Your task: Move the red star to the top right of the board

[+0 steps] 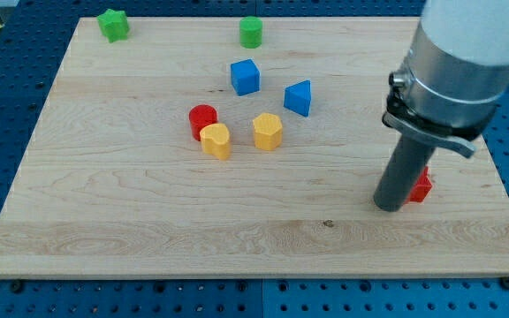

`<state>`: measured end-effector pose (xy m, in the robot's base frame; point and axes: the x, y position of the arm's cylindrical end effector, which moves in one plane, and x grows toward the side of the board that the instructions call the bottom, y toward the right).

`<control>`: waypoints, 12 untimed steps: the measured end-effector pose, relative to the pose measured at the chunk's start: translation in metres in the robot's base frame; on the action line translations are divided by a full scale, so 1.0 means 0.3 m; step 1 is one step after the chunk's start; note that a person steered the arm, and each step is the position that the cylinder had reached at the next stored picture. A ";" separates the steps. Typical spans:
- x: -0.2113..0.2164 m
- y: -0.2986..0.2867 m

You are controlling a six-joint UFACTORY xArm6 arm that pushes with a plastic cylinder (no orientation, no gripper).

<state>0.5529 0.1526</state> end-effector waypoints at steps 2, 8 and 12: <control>0.026 0.097; -0.137 0.099; -0.189 0.044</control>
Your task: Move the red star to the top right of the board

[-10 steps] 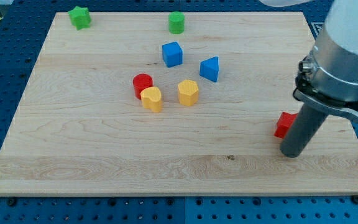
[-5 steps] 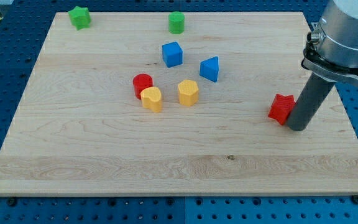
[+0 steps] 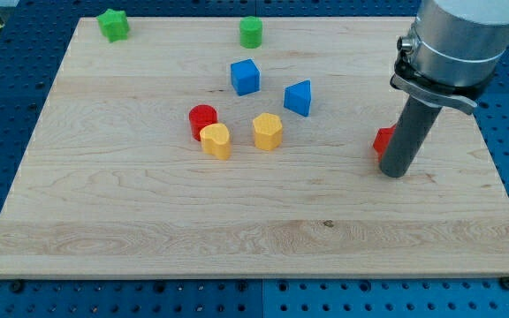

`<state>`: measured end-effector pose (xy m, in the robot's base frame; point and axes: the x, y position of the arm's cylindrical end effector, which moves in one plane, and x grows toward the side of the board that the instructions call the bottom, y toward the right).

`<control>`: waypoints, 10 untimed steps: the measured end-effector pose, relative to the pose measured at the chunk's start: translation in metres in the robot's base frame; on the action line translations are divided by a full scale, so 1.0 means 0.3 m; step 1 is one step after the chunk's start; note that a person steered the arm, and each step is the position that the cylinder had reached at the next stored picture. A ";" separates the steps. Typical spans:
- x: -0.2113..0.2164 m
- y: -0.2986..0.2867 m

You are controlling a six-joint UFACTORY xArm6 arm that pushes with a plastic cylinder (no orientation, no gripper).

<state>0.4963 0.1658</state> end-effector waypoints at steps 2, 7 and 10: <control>-0.121 0.047; -0.587 0.181; -0.747 0.224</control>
<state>0.2722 0.2329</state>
